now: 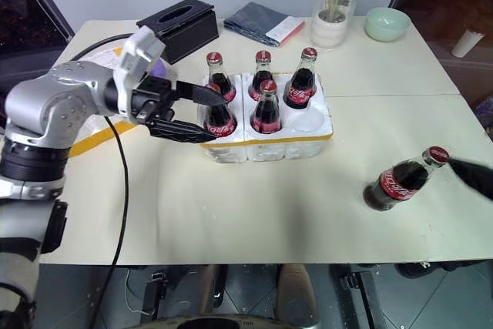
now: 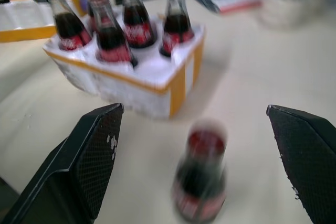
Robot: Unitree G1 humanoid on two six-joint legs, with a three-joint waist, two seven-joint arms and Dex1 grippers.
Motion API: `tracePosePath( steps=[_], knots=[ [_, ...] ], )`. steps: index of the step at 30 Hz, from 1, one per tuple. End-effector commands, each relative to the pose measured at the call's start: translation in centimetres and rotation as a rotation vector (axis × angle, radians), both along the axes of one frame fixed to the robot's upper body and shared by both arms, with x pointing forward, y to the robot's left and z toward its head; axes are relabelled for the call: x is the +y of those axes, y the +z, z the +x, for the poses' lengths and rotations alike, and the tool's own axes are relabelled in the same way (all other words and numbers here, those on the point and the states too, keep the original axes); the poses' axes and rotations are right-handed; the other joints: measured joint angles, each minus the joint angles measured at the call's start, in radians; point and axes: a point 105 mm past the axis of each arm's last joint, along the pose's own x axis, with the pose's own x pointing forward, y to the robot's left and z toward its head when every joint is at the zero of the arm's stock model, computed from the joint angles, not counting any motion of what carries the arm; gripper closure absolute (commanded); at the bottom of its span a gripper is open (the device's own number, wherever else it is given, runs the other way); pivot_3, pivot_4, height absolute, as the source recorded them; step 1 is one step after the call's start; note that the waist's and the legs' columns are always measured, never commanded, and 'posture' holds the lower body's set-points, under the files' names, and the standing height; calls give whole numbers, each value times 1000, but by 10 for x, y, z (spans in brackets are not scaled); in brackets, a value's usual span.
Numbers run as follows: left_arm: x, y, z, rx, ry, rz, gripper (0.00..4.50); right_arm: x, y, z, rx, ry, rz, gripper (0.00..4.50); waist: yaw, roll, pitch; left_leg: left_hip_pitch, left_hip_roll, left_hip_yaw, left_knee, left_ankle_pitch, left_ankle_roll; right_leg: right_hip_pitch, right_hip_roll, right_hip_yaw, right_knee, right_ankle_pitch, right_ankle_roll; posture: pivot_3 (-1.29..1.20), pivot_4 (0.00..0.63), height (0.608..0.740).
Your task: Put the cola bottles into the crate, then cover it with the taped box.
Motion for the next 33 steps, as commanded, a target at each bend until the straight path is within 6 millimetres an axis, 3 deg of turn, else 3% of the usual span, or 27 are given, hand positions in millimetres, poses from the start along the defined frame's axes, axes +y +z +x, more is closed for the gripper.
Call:
tracePosePath(
  steps=[1, 7, 17, 33],
  knots=[
    [-3, 6, -3, -63, -46, 12, 41, 13, -20, -14, 0, -52, -5, 0, 0, 0, 0, 0, 0, 0, -1, 0, 0, 0, 0, 0, 0, 0, 0, 0, 150, 740],
    [-9, 5, -8, -66, -89, 17, 41, 24, -63, -13, 54, -143, 83, 0, -2, 1, -1, 0, 1, 0, 0, 0, 0, 0, 0, 0, -1, 0, 0, 0, 150, 740],
    [-5, 6, -20, -68, -110, 42, 41, 23, -98, 13, 51, -229, 175, 0, 1, 2, -1, 0, 1, 0, -1, 0, 0, -1, 1, 0, 0, -2, -4, 0, 150, 740],
    [5, 7, -33, -81, -74, 62, 41, 24, -105, 47, -14, -180, 237, 0, -3, 2, -1, 1, 1, 0, -2, 0, 0, -1, 1, 1, 0, -2, -4, 0, 150, 740]
  ],
)
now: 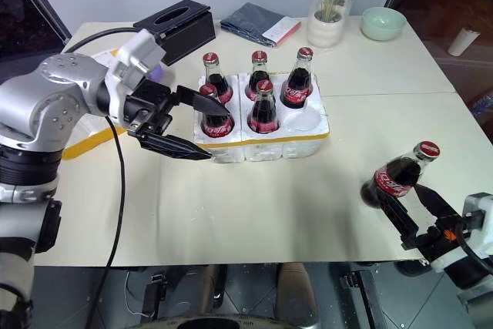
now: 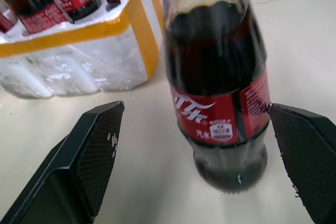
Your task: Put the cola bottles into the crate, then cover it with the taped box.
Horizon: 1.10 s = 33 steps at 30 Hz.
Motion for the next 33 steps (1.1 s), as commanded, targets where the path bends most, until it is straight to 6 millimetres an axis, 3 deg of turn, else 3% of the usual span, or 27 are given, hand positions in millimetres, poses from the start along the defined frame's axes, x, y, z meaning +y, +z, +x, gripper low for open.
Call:
tracePosePath(
  steps=[1, 12, 17, 18, 21, 26, 29, 31, 33],
  knots=[
    [3, 6, -4, -36, 9, -15, 41, 2, 4, 9, -26, 25, -5, 0, 3, 0, 0, 0, 0, 0, 0, 0, 0, 0, 0, 0, 0, 0, 0, 0, 150, 740],
    [0, 10, -1, -50, 32, -40, 41, -7, -2, 32, -7, 3, -15, 0, 4, 0, 0, 0, 0, 0, 0, 0, 0, 0, 0, 0, 0, 0, 0, 0, 150, 740],
    [0, 12, -1, -46, 43, -53, 0, -5, 6, 34, -34, 8, -34, 1692, 3, 0, 0, 0, 0, 0, 0, 0, 0, 0, 0, 0, 0, 0, 0, 0, 150, 740],
    [1, 12, -1, -42, 46, -55, 0, -4, 10, 34, -47, 17, -42, 1718, 3, 0, 0, 0, 0, 0, 0, 0, 0, 0, 0, 0, 0, 0, 0, 0, 150, 740],
    [3, 11, -1, -40, 63, -52, 0, 3, 35, 32, -113, 69, -57, 1718, 2, 1, 0, 0, 0, 0, 0, 0, 0, 0, 0, 0, 0, 0, 0, 0, 150, 740],
    [8, 14, 2, -42, 129, -81, 0, 21, 111, 41, -316, 218, -52, 1718, -5, 4, 2, 0, 0, 1, 1, 0, 0, -1, 0, 1, 0, 0, 0, 0, 150, 740],
    [12, 15, 5, -51, 180, -99, 0, 36, 150, 60, -400, 310, -33, 1718, -3, 4, 2, 0, 0, 1, 0, 0, 0, -1, 1, 1, 1, 0, 0, 0, 150, 740],
    [15, 14, 7, -58, 213, -105, 0, 52, 166, 74, -427, 385, -21, 1718, -2, 3, 2, 0, 1, 0, 0, 0, 0, -1, 2, 1, 1, 1, 0, 0, 150, 740],
    [17, 13, 7, -63, 235, -108, 0, 65, 170, 88, -414, 444, -28, 1718, 1, 2, 3, -1, 1, 0, 0, 0, 0, -1, 2, 1, 0, 1, 0, 0, 150, 740]
  ],
)
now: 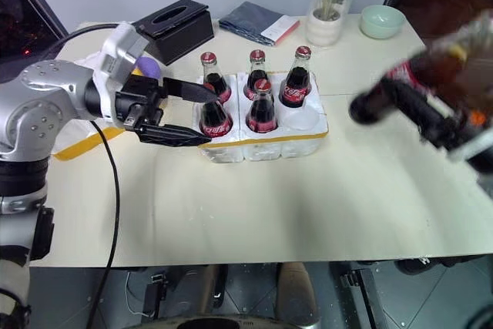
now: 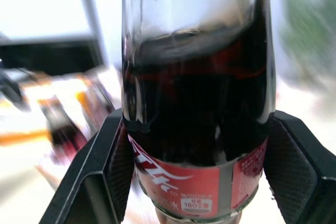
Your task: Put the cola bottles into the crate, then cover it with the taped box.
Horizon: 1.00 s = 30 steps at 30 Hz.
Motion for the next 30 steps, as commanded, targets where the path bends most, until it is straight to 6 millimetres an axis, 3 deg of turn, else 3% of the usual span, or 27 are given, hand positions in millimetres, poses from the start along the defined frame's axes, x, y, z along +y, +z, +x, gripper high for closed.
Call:
tracePosePath(
  steps=[1, 4, 7, 18, 20, 22, 25, 28, 30],
  knots=[
    [4, 7, -3, -48, 34, -18, 0, 22, 1, 18, 28, 91, -33, 1718, 5, 0, 0, 0, 0, 0, 0, 0, 0, 0, 0, 0, 0, 0, 1, 0, 150, 740],
    [5, 7, -4, -59, 54, -25, 0, 38, -10, 39, 79, 133, -82, 1718, 7, -1, 1, -2, 0, 0, 0, 0, 0, -1, 0, 0, -1, 1, 3, 0, 150, 740],
    [9, 8, -6, -72, 84, -31, 0, 53, -37, 56, 139, 156, -207, 1718, 6, -1, 1, -4, -1, 0, 0, 0, 0, -3, 0, 0, -1, 1, 3, 0, 150, 740],
    [16, 5, -9, -84, 148, -34, 0, 72, -94, 77, 265, 228, -363, 1718, -1, -1, 1, -4, -1, 0, 0, 0, 0, -4, 0, 0, 0, 1, 3, 0, 150, 740],
    [15, 3, -9, -85, 151, -30, 0, 72, -106, 90, 310, 195, -356, 646, -3, -2, 1, -3, 0, 0, 0, 0, 0, -4, 0, 0, 0, 1, 3, 0, 150, 740],
    [14, 1, -8, -86, 156, -31, 0, 68, -114, 99, 339, 157, -369, 44, -3, -1, 1, -3, 0, 0, 0, 0, 0, -4, 0, 0, 1, 2, 3, 0, 150, 740],
    [16, -1, -6, -86, 184, -33, 0, 65, -110, 101, 328, 144, -372, 44, -2, -2, 0, -1, 0, 0, 0, 0, 0, -2, 0, 0, 1, 2, 3, 0, 150, 740],
    [26, -5, 0, -106, 274, -14, 0, 60, -94, 90, 288, 156, -386, 44, -1, -2, 0, -1, 0, 0, 1, 0, 0, -2, 0, 0, 1, 2, 3, 0, 150, 740],
    [45, -3, 5, -140, 398, -13, 0, 54, -66, 68, 231, 208, -387, 44, 3, -1, 1, -1, 0, 0, 1, 0, 0, -2, 0, 0, 1, 2, 3, 0, 150, 740]
  ],
)
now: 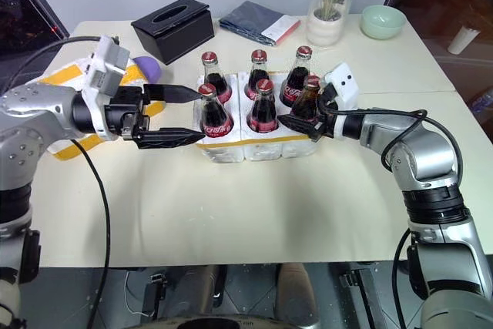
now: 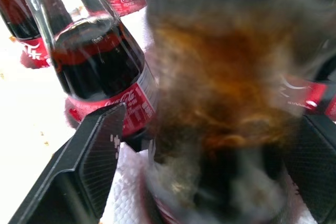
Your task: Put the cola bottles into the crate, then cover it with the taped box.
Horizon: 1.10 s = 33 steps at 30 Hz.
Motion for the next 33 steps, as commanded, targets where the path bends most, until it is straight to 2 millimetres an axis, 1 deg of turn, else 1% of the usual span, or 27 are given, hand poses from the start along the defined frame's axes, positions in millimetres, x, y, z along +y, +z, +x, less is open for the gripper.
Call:
tracePosePath(
  steps=[1, 3, 5, 6, 8, 10, 12, 15, 16, 18, 20, 21, 22, 24, 27, 30, 33],
  knots=[
    [34, 19, 5, -137, 212, 9, 0, -13, 62, -35, -134, 83, 34, 44, 3, 1, 1, -1, 0, 0, 0, 0, 0, -1, 0, 0, 0, 0, 0, 0, 150, 740],
    [53, 22, 6, -195, 335, 34, 0, -20, 90, -56, -173, 129, 66, 44, 3, 1, 1, -2, 0, 0, -1, 0, 0, -3, 0, 0, 0, 0, 0, 0, 150, 740],
    [70, 25, 5, -256, 452, 70, 0, -32, 112, -71, -205, 144, 92, 44, 3, 1, 1, -1, 0, 0, -2, 0, 0, -2, 0, 0, -1, 0, 0, 0, 150, 740],
    [85, 27, 4, -285, 533, 94, 0, -39, 123, -79, -220, 144, 102, 44, 2, 1, 1, -1, 0, 0, -2, 0, 0, -2, 0, 0, -1, 0, 0, 0, 150, 740],
    [114, 30, -1, -330, 662, 150, 0, -53, 134, -89, -231, 133, 99, 44, -1, 1, 1, -1, 0, 1, -2, 0, 0, -1, 0, 0, -1, 0, 0, 0, 150, 740],
    [147, 27, -8, -363, 780, 247, 0, -65, 133, -93, -209, 110, 76, 44, -2, 1, 1, 0, 1, 1, -3, 0, 0, -1, 0, 0, -1, -2, -4, 0, 150, 740],
    [179, 19, -16, -370, 874, 350, 0, -75, 129, -95, -177, 96, 66, 44, -2, 1, 0, 1, 1, 2, -3, 0, 0, -1, 0, 0, -1, -3, -5, 0, 150, 740],
    [232, -6, -36, -367, 994, 598, 0, -87, 124, -91, -172, 56, 33, 44, -3, 2, 0, 1, 1, 3, -3, 0, 0, -1, 0, 0, -2, -3, -7, 0, 150, 740],
    [248, -11, -42, -376, 1031, 677, 0, -89, 123, -90, -169, 52, 31, 44, -2, 2, 0, 1, 1, 4, -3, 0, 0, -1, -1, 1, -2, -3, -7, 0, 150, 740],
    [281, -16, -48, -380, 1156, 772, 0, -90, 121, -90, -164, 71, 26, 44, 0, 2, 0, 1, 2, 5, -3, 0, 0, -2, -1, 1, -2, -3, -8, 0, 150, 740],
    [303, -26, -48, -397, 1248, 860, 0, -88, 118, -93, -153, 107, 16, 44, 7, 2, 0, 1, 3, 5, -3, -1, 0, -2, -1, 0, -2, -3, -9, 0, 150, 740],
    [309, -32, -45, -408, 1270, 891, 0, -86, 117, -94, -145, 126, 13, 44, 9, 2, 0, 1, 3, 4, -3, -1, 0, -2, -1, 0, -3, -3, -9, 0, 150, 740],
    [310, -38, -39, -430, 1281, 903, 0, -84, 115, -96, -139, 146, 10, 44, 12, 1, 0, 1, 3, 4, -3, -1, 0, -2, -1, 0, -3, -3, -9, 0, 150, 740],
    [308, -51, -24, -449, 1298, 893, 0, -80, 114, -99, -126, 180, 5, 44, 18, 2, 0, 0, 3, 4, -3, -1, 0, -1, -1, 0, -3, -3, -9, 0, 150, 740],
    [312, -72, 0, -465, 1314, 968, 0, -77, 116, -102, -130, 200, -11, 44, 22, 2, 0, 0, 3, 5, -2, -1, 0, -2, -1, 0, -3, -3, -8, 0, 150, 740],
    [318, -81, 13, -468, 1360, 1004, 0, -79, 121, -102, -135, 191, -22, 44, 14, 1, 0, 0, 3, 5, -3, -1, 0, -3, 0, 0, -2, -1, -4, 0, 150, 740],
    [324, -95, 24, -430, 1379, 1043, 0, -83, 125, -105, -145, 174, -57, 44, 3, 1, 0, 0, 3, 4, -5, -1, 0, -4, 0, 0, 0, 0, -4, 0, 150, 740]
  ],
)
